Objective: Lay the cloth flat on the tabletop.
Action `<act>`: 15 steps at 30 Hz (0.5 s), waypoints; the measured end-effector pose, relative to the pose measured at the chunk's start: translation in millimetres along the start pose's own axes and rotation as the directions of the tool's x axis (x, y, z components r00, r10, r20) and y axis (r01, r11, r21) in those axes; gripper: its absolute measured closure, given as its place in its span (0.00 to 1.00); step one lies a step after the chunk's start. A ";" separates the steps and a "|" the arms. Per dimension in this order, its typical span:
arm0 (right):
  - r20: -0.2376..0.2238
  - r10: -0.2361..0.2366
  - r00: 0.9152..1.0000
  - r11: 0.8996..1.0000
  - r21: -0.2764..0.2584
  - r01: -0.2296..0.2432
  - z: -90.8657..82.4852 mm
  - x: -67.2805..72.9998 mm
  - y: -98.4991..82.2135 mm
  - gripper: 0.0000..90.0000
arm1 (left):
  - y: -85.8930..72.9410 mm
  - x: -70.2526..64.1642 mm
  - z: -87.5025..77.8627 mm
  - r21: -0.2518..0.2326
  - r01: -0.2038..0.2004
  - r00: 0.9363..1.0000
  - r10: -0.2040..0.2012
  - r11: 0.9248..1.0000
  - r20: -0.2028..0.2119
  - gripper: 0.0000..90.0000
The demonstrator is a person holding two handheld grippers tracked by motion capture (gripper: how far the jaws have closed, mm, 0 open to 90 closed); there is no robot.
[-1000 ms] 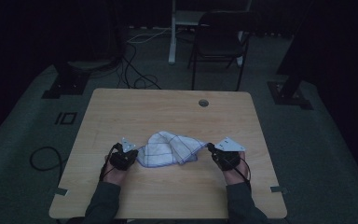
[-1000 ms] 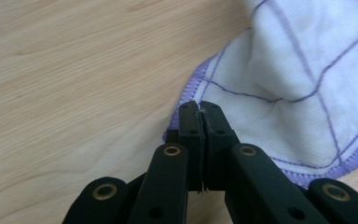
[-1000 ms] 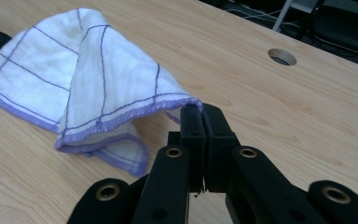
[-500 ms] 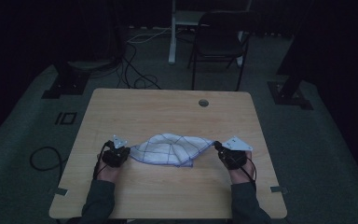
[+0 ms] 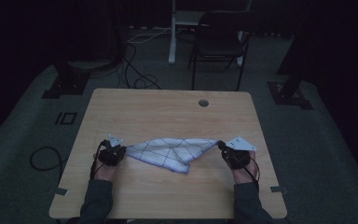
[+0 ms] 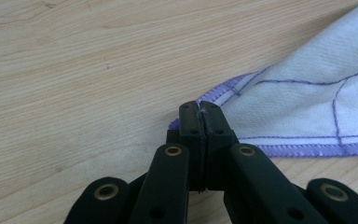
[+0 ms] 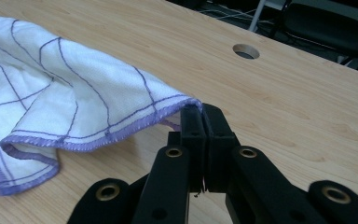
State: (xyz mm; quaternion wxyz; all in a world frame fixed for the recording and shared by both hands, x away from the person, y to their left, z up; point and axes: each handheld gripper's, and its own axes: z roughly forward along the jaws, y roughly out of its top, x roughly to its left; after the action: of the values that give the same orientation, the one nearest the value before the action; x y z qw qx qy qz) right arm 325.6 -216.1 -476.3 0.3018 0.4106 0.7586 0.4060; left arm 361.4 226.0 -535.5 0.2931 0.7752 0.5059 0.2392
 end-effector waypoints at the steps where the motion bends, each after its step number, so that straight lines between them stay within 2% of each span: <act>1: 0.001 0.000 1.000 1.000 -0.001 0.000 -0.6 -0.8 -0.2 1.00 | 0.0 0.8 -0.1 0.001 0.001 1.000 -0.001 1.000 -0.001 1.00; 10: 0.005 0.008 1.000 1.000 0.003 -0.008 -1.4 -3.0 -1.6 1.00 | 0.0 -1.0 0.4 0.000 -0.006 0.999 0.006 1.000 -0.034 0.99; 11: -0.004 0.007 1.000 1.000 0.007 -0.007 -0.5 -1.6 -1.8 1.00 | -0.2 -1.9 0.0 0.002 -0.007 0.999 0.008 1.000 -0.052 0.98; 14: -0.009 0.002 1.000 1.000 0.008 -0.002 0.3 0.6 -1.8 1.00 | -0.4 -1.9 -2.0 -0.009 0.000 0.998 -0.001 1.000 -0.057 0.89; 15: -0.012 0.000 1.000 1.000 0.008 0.000 0.7 1.5 -1.8 1.00 | -0.2 -1.4 -5.3 -0.028 0.007 0.999 -0.009 1.000 -0.049 0.88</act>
State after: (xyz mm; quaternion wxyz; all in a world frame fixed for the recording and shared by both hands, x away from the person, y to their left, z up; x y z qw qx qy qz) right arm 324.7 -215.1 -478.4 0.2957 0.4092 0.7621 0.4053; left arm 357.2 225.9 -531.9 0.2925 0.7629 0.5125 0.2640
